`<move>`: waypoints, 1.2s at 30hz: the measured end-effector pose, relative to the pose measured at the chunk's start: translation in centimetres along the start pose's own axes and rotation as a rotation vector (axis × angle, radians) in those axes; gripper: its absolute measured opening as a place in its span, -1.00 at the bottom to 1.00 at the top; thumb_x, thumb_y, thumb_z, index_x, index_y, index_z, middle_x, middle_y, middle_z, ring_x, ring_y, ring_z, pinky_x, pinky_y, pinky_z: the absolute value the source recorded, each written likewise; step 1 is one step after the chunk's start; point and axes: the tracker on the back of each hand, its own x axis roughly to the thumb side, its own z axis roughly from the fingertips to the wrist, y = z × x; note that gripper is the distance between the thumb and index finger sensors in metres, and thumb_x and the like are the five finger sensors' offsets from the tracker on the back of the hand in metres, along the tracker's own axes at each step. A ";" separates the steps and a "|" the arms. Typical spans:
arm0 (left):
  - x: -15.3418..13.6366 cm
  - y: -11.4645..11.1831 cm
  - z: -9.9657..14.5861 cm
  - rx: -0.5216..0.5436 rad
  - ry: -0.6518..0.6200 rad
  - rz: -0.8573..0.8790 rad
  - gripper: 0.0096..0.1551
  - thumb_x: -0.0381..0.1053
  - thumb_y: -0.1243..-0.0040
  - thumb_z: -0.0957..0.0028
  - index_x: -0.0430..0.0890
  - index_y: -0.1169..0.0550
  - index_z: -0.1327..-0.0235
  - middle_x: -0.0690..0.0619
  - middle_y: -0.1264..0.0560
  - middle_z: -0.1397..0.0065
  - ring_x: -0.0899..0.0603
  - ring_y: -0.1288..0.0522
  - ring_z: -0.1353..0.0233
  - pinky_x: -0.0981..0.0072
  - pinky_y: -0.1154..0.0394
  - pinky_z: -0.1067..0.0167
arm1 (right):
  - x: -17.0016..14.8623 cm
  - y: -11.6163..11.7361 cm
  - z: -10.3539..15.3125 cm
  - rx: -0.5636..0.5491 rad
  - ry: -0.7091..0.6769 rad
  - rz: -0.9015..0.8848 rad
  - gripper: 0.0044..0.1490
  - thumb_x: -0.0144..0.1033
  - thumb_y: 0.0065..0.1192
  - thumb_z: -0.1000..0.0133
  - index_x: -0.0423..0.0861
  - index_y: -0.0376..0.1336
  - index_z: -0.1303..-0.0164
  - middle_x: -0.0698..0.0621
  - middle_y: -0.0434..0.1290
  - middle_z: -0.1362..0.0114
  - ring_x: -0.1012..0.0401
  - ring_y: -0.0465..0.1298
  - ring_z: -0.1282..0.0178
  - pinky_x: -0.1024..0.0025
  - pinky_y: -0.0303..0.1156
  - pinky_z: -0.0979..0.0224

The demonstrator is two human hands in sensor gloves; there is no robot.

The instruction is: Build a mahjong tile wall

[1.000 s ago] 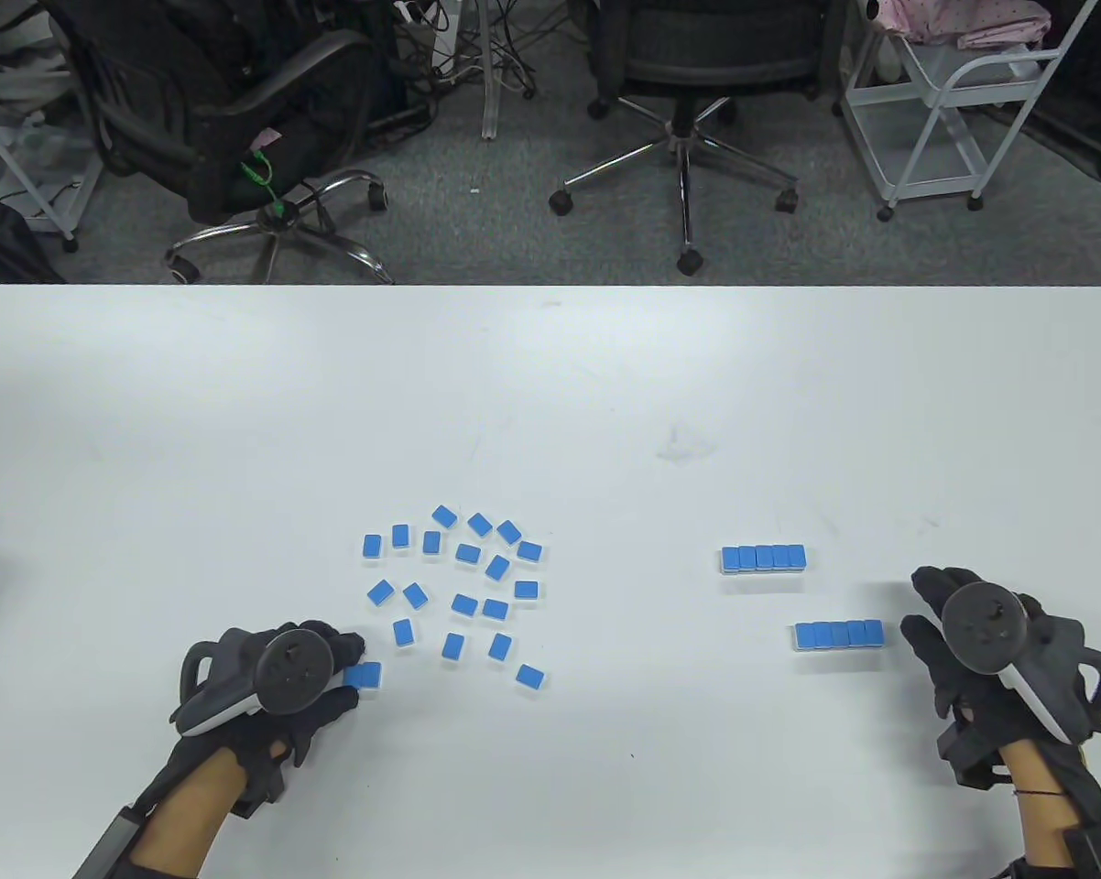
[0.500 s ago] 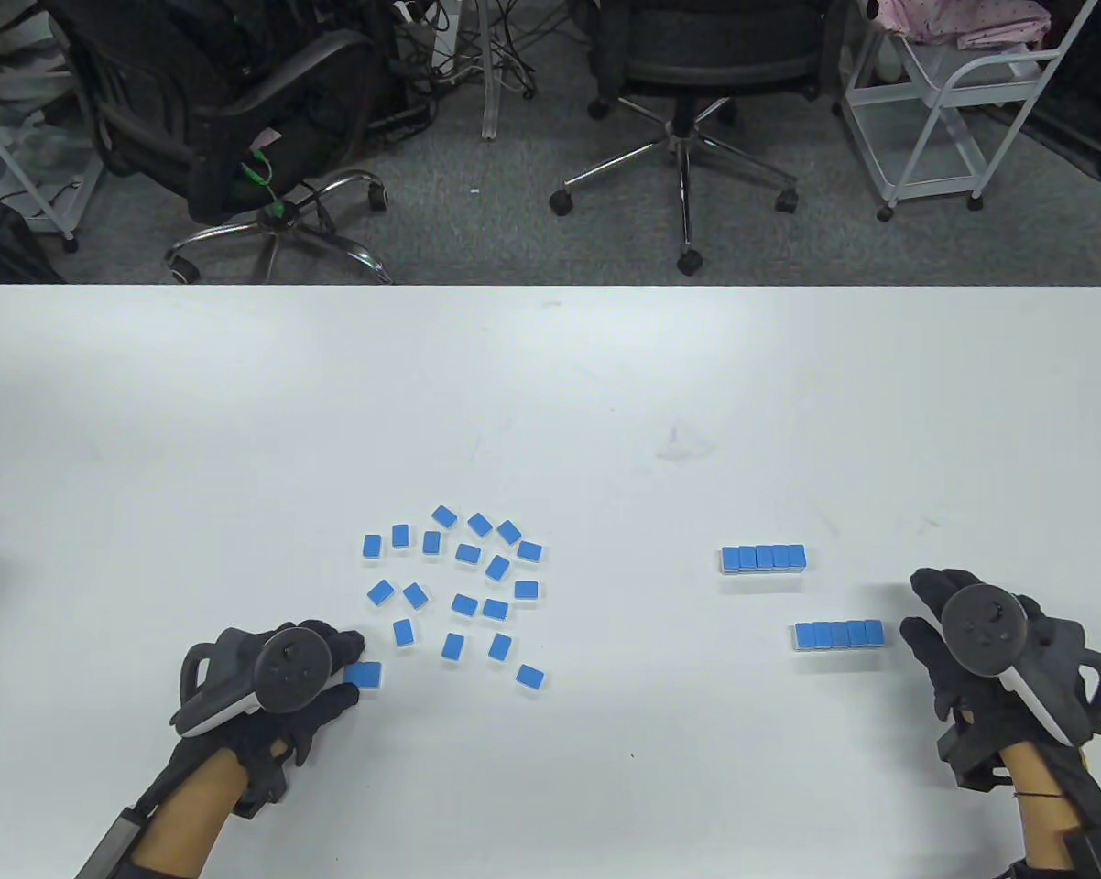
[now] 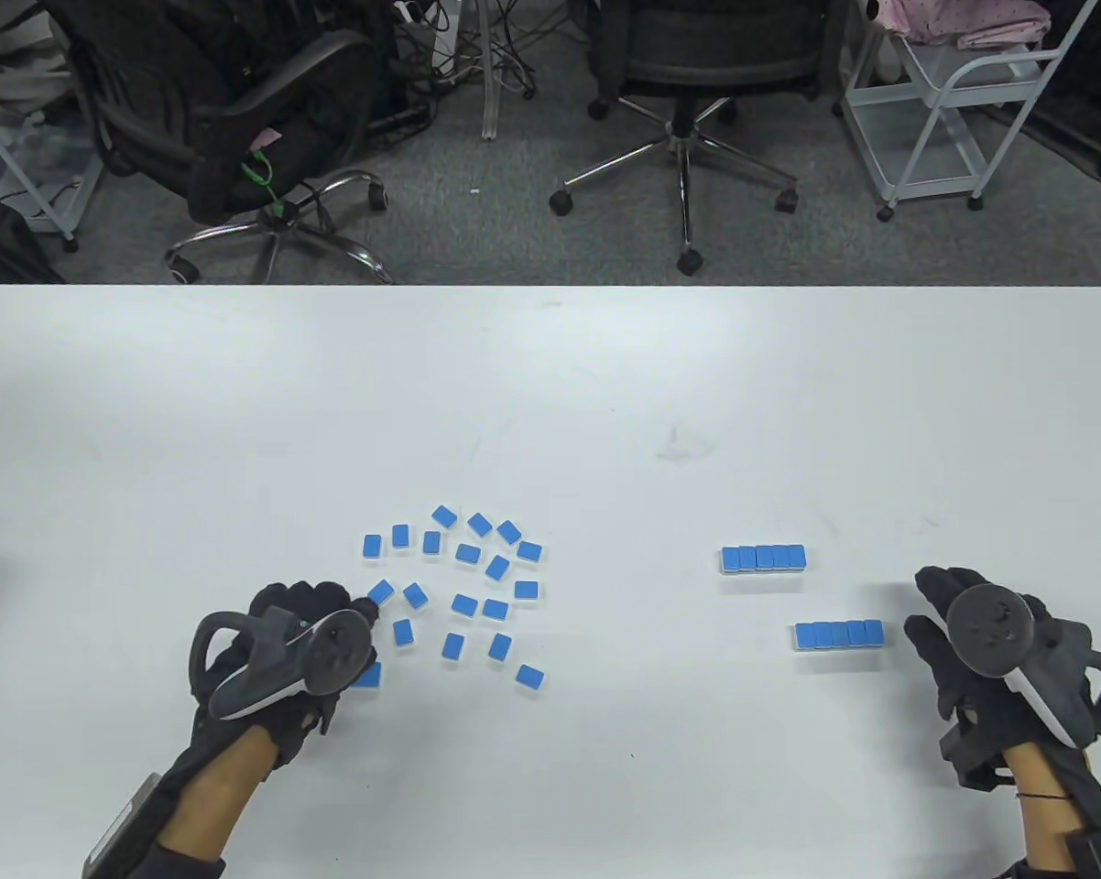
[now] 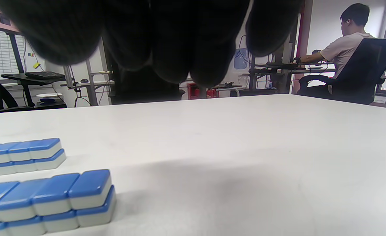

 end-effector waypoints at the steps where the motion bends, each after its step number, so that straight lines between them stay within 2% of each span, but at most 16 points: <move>1: 0.5 0.0 -0.5 -0.024 0.007 -0.029 -0.41 0.28 -0.38 0.06 0.15 -0.64 -0.26 0.12 -0.49 -0.41 -0.17 -0.44 -0.37 -0.27 -0.23 -0.53 | 0.0 0.0 0.0 0.000 -0.002 0.002 -0.25 0.11 0.24 0.16 0.18 0.25 -0.29 0.07 0.39 -0.53 0.04 0.44 -0.52 -0.15 0.20 -0.65; 4: 1.9 -0.1 -1.8 -0.050 0.012 -0.081 -0.39 0.30 -0.39 0.08 0.15 -0.65 -0.25 0.13 -0.46 -0.44 -0.18 -0.37 -0.42 -0.28 -0.15 -0.56 | -0.1 0.0 0.0 0.000 -0.002 0.003 -0.25 0.11 0.24 0.16 0.18 0.25 -0.29 0.07 0.39 -0.53 0.04 0.44 -0.52 -0.15 0.20 -0.65; 10: 3.5 -0.8 -3.4 -0.082 -0.004 -0.160 -0.35 0.32 -0.44 0.13 0.14 -0.66 -0.24 0.13 -0.44 -0.45 -0.17 -0.35 -0.42 -0.30 -0.12 -0.57 | -0.1 0.0 -0.1 0.001 -0.002 0.002 -0.25 0.11 0.24 0.16 0.18 0.25 -0.29 0.07 0.39 -0.53 0.04 0.43 -0.53 -0.15 0.20 -0.65; 22: 3.7 -1.5 -3.8 -0.078 -0.018 -0.118 -0.35 0.29 -0.50 0.17 0.07 -0.69 -0.18 0.14 -0.47 -0.39 -0.17 -0.37 -0.40 -0.28 -0.11 -0.57 | -0.1 0.0 -0.2 -0.001 -0.011 0.010 -0.25 0.11 0.24 0.16 0.18 0.25 -0.29 0.07 0.39 -0.53 0.04 0.44 -0.52 -0.15 0.20 -0.65; 26: 3.1 -1.7 -3.4 -0.060 -0.041 -0.064 -0.35 0.31 -0.51 0.18 0.06 -0.70 -0.15 0.12 -0.47 -0.38 -0.17 -0.38 -0.39 -0.29 -0.11 -0.58 | -0.1 0.0 -0.2 -0.002 -0.010 0.009 -0.25 0.11 0.24 0.16 0.18 0.25 -0.29 0.07 0.39 -0.53 0.04 0.44 -0.52 -0.15 0.20 -0.65; 31: -0.2 0.4 -1.2 0.038 -0.013 0.064 -0.34 0.30 -0.50 0.19 0.07 -0.68 -0.17 0.11 -0.45 -0.40 -0.18 -0.36 -0.41 -0.30 -0.12 -0.57 | -0.1 0.1 -0.3 0.002 -0.008 0.007 -0.25 0.11 0.24 0.16 0.18 0.25 -0.29 0.07 0.39 -0.53 0.04 0.44 -0.52 -0.15 0.20 -0.65; 34: -2.7 0.6 0.3 0.020 0.029 0.048 -0.33 0.29 -0.50 0.18 0.07 -0.66 -0.20 0.11 -0.44 -0.42 -0.18 -0.36 -0.42 -0.31 -0.14 -0.56 | -0.1 0.0 -0.3 0.001 -0.007 0.006 -0.25 0.11 0.24 0.16 0.18 0.25 -0.29 0.07 0.39 -0.53 0.04 0.44 -0.53 -0.15 0.20 -0.65; 36: -4.0 -0.3 1.2 -0.008 0.055 0.035 -0.33 0.29 -0.50 0.17 0.09 -0.65 -0.21 0.11 -0.44 -0.43 -0.18 -0.38 -0.42 -0.31 -0.17 -0.55 | -0.1 0.0 -0.4 -0.001 -0.006 0.003 -0.25 0.11 0.24 0.16 0.18 0.25 -0.29 0.07 0.39 -0.53 0.04 0.43 -0.53 -0.15 0.20 -0.65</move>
